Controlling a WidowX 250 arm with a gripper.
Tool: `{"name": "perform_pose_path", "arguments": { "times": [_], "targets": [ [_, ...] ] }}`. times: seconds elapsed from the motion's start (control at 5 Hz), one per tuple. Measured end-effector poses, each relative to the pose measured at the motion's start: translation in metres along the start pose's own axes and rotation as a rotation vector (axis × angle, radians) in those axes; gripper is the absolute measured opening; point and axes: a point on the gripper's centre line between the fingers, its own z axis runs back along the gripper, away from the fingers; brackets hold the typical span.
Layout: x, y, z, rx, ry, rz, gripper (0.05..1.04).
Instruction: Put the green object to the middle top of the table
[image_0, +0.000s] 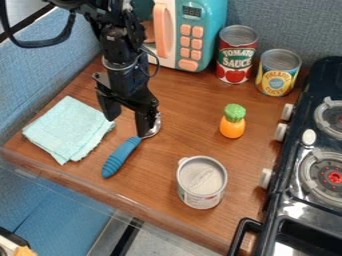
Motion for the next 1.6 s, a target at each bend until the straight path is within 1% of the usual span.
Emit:
{"name": "perform_pose_path", "arguments": {
  "times": [0.2,0.4,0.8,1.0,1.2,1.4,1.6],
  "targets": [
    [-0.005,-0.001,-0.009,-0.011,0.038,0.001,1.001],
    [0.013,0.029,-0.012,0.027,0.036,0.049,1.001],
    [0.04,0.089,-0.026,0.044,0.041,0.122,1.001],
    [0.048,0.108,-0.036,0.044,0.042,0.158,1.001],
    [0.056,0.114,-0.049,0.025,0.054,0.186,1.001],
    [0.063,0.114,-0.059,0.003,0.045,0.22,1.001],
    [0.07,0.113,-0.063,-0.003,0.035,0.232,1.001]
  ]
}}
